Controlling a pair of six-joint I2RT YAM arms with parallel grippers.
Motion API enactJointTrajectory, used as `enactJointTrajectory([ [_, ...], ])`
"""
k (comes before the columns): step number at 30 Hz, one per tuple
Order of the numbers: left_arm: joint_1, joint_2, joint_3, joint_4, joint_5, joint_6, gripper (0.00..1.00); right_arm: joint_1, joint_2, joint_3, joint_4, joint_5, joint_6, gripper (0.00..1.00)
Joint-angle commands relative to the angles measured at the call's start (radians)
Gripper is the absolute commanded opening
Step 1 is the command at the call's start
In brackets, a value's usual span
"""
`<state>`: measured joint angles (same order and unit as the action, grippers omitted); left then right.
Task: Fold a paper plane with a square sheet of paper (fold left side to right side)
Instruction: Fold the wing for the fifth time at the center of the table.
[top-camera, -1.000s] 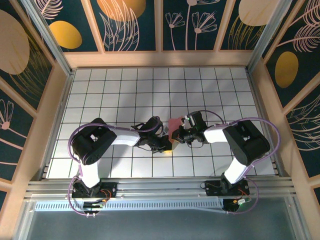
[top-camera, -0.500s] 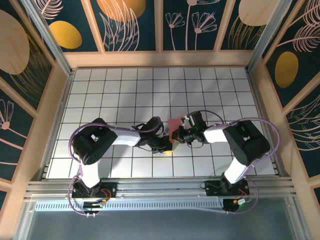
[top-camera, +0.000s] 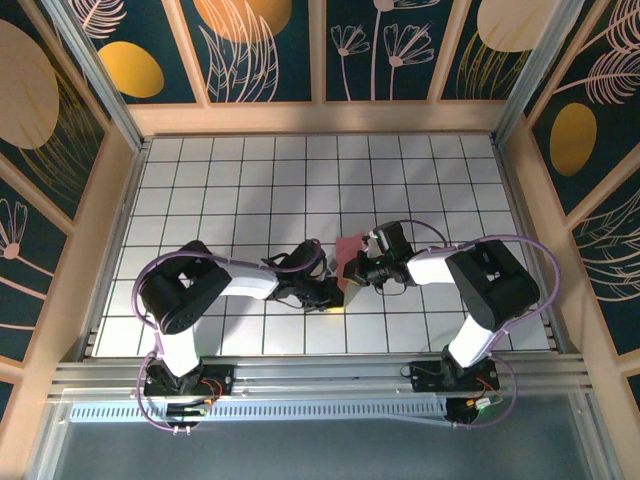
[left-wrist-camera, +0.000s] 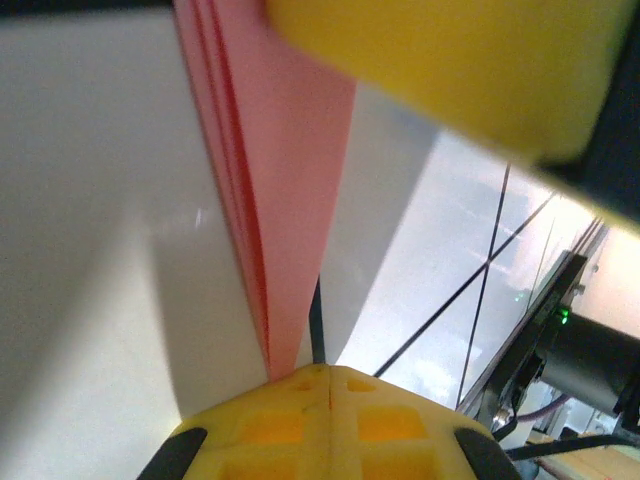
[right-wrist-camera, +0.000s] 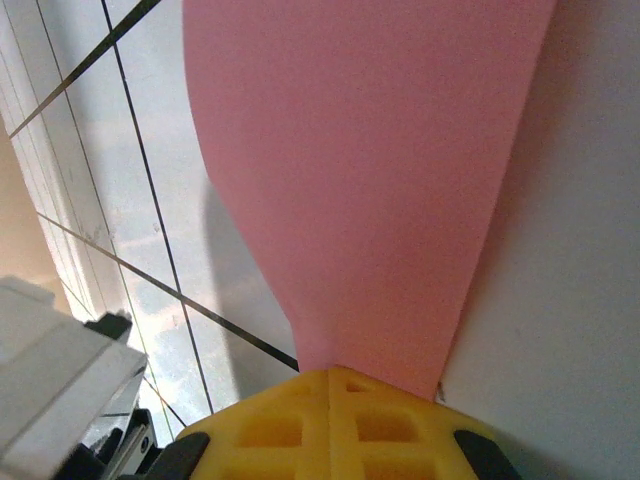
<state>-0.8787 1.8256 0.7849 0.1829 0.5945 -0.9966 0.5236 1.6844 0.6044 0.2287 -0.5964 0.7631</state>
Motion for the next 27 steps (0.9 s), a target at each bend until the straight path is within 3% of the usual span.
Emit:
enactJointTrajectory([
  [1, -0.019, -0.030, -0.062, -0.074, 0.034, -0.024, 0.00, 0.009, 0.062, -0.020, -0.145, 0.101, -0.024, 0.00],
  [11, 0.043, -0.157, 0.001, -0.051, 0.062, -0.019, 0.00, 0.010, 0.066, -0.008, -0.155, 0.099, -0.029, 0.00],
  [27, 0.075, 0.055, 0.133, -0.048, 0.048, 0.052, 0.00, 0.012, 0.057, -0.009, -0.154, 0.098, -0.025, 0.00],
])
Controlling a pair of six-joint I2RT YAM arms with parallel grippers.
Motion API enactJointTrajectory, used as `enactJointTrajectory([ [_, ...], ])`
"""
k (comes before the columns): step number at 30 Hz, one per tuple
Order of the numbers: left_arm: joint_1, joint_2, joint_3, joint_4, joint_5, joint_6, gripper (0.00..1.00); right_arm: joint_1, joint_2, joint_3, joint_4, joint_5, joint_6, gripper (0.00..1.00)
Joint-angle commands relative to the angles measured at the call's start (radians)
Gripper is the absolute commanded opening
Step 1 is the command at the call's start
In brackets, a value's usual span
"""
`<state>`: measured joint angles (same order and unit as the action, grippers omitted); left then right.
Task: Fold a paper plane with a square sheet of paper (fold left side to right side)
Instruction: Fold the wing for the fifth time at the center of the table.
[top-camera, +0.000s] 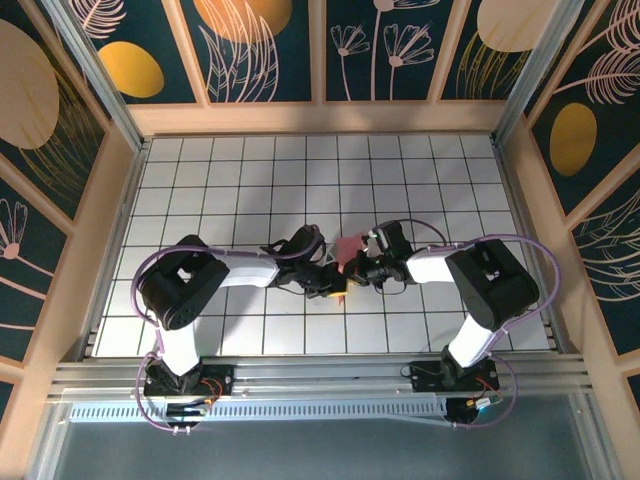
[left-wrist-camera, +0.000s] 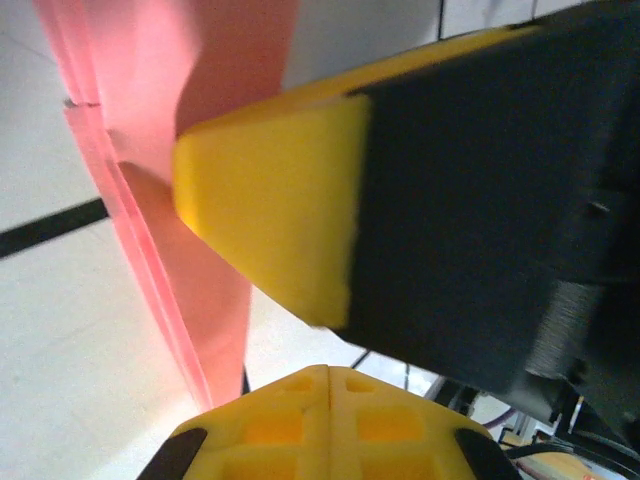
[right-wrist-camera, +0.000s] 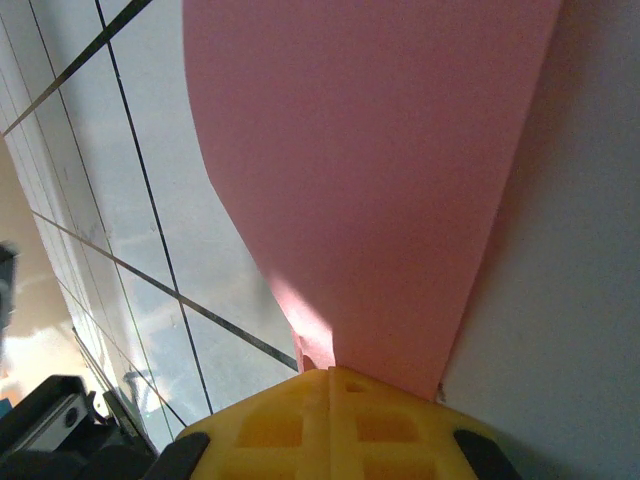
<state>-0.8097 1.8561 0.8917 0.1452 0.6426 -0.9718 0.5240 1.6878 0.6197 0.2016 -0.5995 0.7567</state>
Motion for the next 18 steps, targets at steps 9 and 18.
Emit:
enactJointTrajectory([
  [9, 0.013, 0.066, 0.040, 0.013, -0.019, 0.034, 0.00, 0.013, 0.054, -0.031, -0.118, 0.101, -0.013, 0.00],
  [18, 0.010, 0.088, 0.019, -0.024, -0.040, 0.050, 0.00, 0.013, 0.055, -0.029, -0.117, 0.102, -0.014, 0.00],
])
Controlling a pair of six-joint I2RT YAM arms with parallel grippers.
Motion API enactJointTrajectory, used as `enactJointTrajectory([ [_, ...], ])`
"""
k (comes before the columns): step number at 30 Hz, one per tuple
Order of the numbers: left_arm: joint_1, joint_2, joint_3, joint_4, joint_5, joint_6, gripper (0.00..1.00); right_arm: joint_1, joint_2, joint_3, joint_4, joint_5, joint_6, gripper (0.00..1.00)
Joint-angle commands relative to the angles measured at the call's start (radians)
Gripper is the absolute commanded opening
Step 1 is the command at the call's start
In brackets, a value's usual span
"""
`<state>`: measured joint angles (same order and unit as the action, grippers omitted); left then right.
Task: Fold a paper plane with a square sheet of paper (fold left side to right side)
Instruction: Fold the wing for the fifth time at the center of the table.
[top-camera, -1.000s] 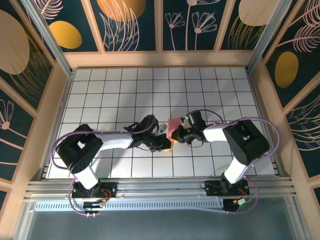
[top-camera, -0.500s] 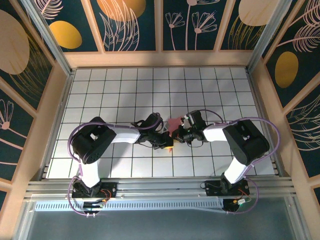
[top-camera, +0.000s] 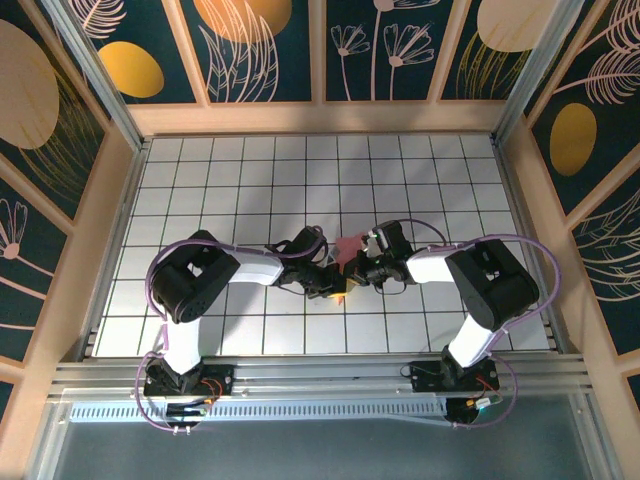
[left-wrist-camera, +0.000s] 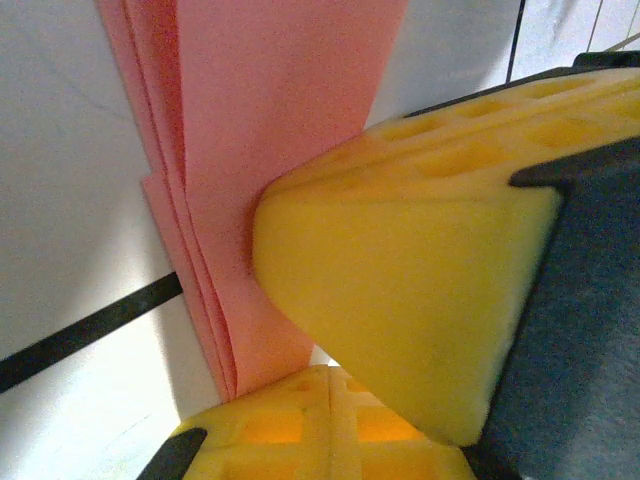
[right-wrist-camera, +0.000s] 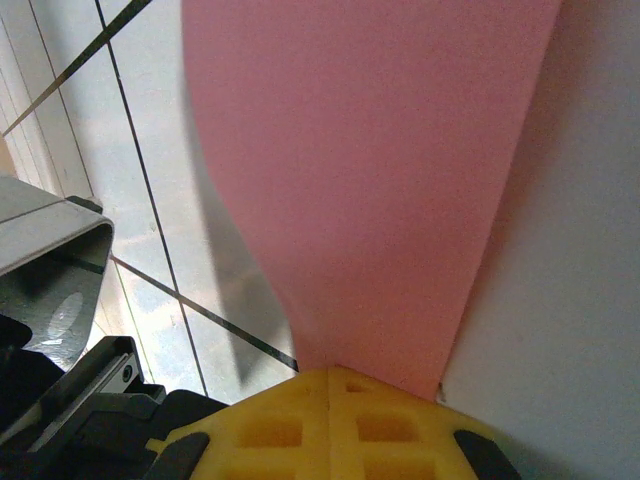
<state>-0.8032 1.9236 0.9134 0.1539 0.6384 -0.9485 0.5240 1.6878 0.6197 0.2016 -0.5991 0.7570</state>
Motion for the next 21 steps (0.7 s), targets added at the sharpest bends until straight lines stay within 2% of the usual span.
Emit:
enactJointTrajectory([
  [1, 0.001, 0.017, -0.007, -0.040, -0.036, 0.029, 0.00, 0.013, 0.058, -0.029, -0.117, 0.102, -0.014, 0.00],
  [13, -0.076, -0.055, -0.085, -0.116, -0.064, 0.027, 0.00, 0.013, 0.061, -0.025, -0.118, 0.102, -0.012, 0.00],
  [21, -0.096, -0.128, -0.160, -0.083, -0.066, -0.015, 0.00, 0.013, 0.070, -0.011, -0.113, 0.091, -0.014, 0.00],
])
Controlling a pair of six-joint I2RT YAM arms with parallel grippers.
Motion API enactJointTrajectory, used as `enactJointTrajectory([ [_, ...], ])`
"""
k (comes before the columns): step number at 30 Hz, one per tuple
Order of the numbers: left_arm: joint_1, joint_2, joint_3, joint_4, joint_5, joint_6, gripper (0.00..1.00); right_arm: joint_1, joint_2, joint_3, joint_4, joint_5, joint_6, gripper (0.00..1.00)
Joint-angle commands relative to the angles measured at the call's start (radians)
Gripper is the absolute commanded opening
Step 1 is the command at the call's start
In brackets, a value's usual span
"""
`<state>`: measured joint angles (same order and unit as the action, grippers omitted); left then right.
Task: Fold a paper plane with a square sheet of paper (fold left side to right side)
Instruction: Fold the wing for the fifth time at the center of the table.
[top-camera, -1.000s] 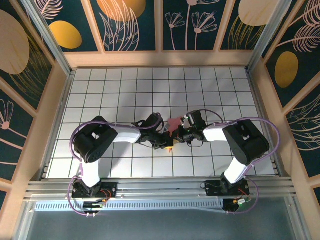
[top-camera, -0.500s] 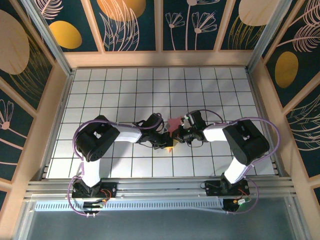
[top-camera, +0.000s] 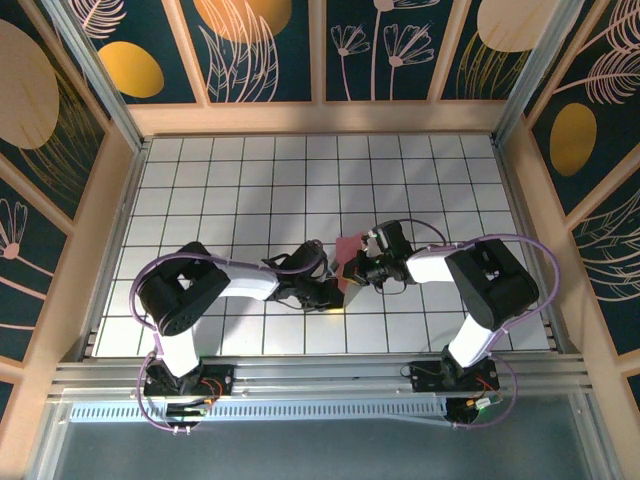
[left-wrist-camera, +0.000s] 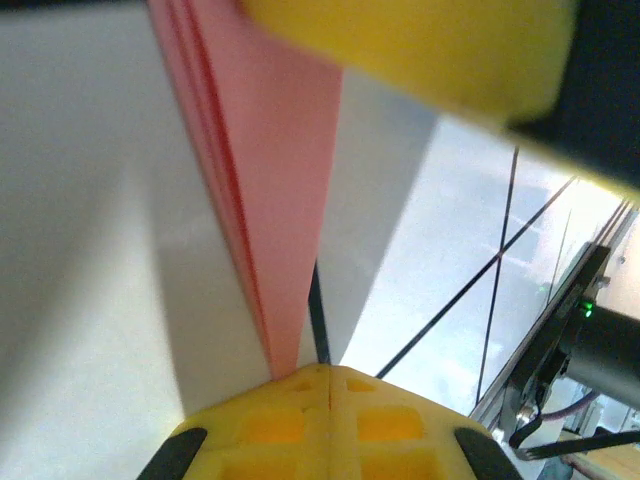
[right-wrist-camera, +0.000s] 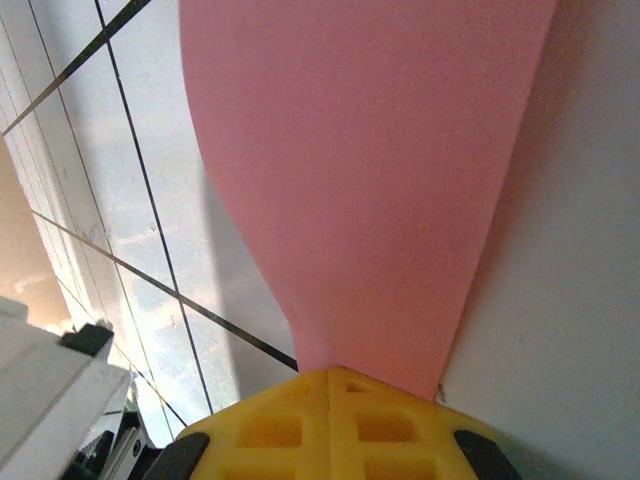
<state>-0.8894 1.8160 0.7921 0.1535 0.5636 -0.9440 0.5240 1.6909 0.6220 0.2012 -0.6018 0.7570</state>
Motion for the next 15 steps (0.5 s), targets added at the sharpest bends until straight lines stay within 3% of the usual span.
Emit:
enactJointTrajectory([
  [1, -0.010, -0.030, -0.040, -0.077, 0.008, -0.022, 0.00, 0.013, 0.067, -0.011, -0.113, 0.093, -0.014, 0.00],
  [11, 0.039, -0.252, -0.017, -0.045, -0.071, 0.023, 0.00, 0.014, -0.032, 0.059, -0.140, 0.102, -0.016, 0.00],
  [15, 0.110, -0.399, -0.062, -0.063, -0.195, 0.050, 0.10, 0.015, -0.098, 0.108, -0.180, 0.127, -0.033, 0.08],
])
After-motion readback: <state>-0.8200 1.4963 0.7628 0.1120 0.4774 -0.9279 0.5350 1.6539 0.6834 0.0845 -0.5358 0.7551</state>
